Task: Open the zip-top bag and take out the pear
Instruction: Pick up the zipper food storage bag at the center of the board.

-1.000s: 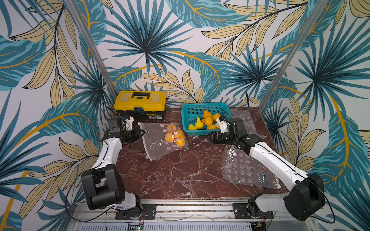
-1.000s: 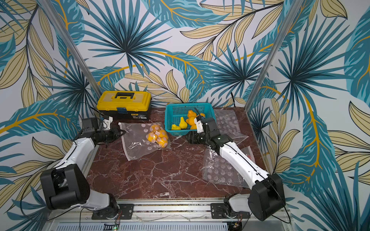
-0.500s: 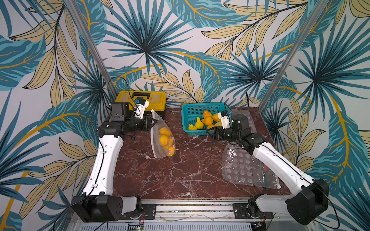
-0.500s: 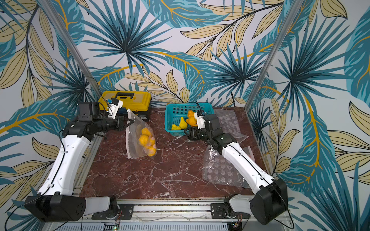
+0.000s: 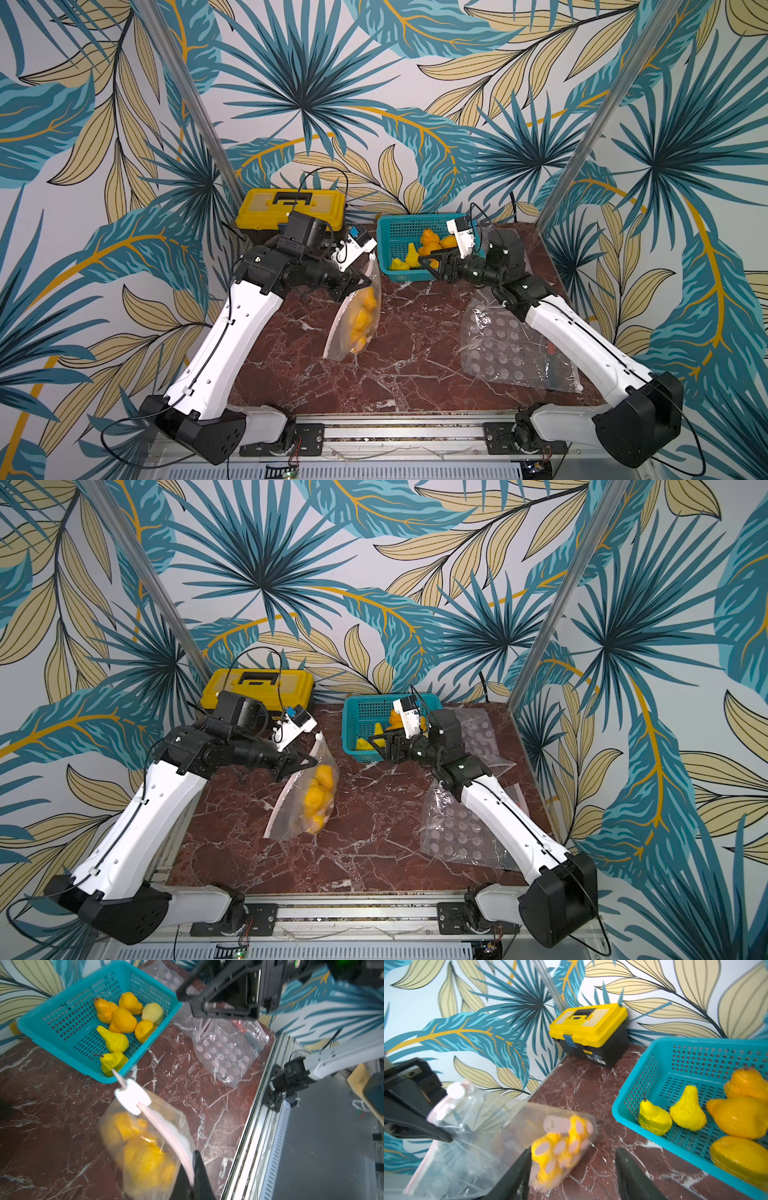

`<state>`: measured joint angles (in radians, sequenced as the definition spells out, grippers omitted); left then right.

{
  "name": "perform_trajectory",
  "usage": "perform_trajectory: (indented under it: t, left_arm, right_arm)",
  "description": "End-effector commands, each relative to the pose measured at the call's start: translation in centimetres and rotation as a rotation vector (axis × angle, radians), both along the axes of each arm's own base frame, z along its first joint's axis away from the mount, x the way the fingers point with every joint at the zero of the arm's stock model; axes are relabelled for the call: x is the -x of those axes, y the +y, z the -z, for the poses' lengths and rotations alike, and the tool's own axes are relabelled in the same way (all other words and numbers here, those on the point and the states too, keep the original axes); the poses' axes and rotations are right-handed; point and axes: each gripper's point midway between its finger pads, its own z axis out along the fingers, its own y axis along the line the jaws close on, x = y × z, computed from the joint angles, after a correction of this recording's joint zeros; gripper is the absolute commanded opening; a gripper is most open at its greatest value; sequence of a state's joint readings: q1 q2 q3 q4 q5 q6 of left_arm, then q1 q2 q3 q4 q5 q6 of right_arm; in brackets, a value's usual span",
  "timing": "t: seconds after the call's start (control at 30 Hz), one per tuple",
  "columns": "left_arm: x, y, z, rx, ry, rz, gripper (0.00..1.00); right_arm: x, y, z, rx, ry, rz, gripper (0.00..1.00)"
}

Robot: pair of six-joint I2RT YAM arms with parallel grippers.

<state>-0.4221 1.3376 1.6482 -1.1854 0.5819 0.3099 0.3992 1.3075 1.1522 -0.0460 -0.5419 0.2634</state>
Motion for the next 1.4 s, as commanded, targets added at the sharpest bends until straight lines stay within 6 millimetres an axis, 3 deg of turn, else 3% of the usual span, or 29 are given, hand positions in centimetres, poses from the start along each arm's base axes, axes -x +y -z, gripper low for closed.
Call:
perform_trajectory:
  t: [0.0,0.1,0.27,0.4,0.6,0.8,1.1,1.27,1.37]
  left_arm:
    - [2.5,-0.3,0.2,-0.097,-0.134,0.16,0.0]
    - [4.2,-1.1,0.2,-0.11,-0.197,0.259,0.0]
    - [4.0,-1.2,1.1,-0.142,-0.186,0.261,0.0]
    - [4.2,-1.1,1.5,-0.15,-0.184,0.267,0.0]
    - [4.1,-0.7,1.6,-0.17,-0.202,0.254,0.0]
    - [4.5,-0.6,0.3,-0.146,-0.235,0.258,0.0]
    - [3.7,-0.5,-1.7,-0.13,-0.331,0.221,0.0]
    - [3.6,-0.7,-2.7,-0.107,-0.364,0.222,0.0]
    - [3.6,-0.7,-2.7,-0.106,-0.367,0.221,0.0]
  right_arm:
    - [2.3,1.3,-3.0,-0.029,-0.169,-0.154,0.65]
    - [4.0,2.5,-3.7,-0.05,-0.224,-0.268,0.66]
    - [7.5,5.3,-4.3,-0.072,-0.309,-0.456,0.69]
    - [9.0,6.8,-2.8,-0.048,-0.283,-0.543,0.68]
    - [11.2,7.1,-0.7,-0.031,-0.24,-0.615,0.62]
    - [11.2,7.7,0.0,-0.017,-0.212,-0.609,0.56]
    - [11.9,8.1,-3.7,-0.094,-0.285,-0.637,0.36]
    - [12.2,8.6,-4.8,-0.104,-0.314,-0.649,0.29]
    - [12.3,8.7,-5.1,-0.105,-0.325,-0.652,0.18]
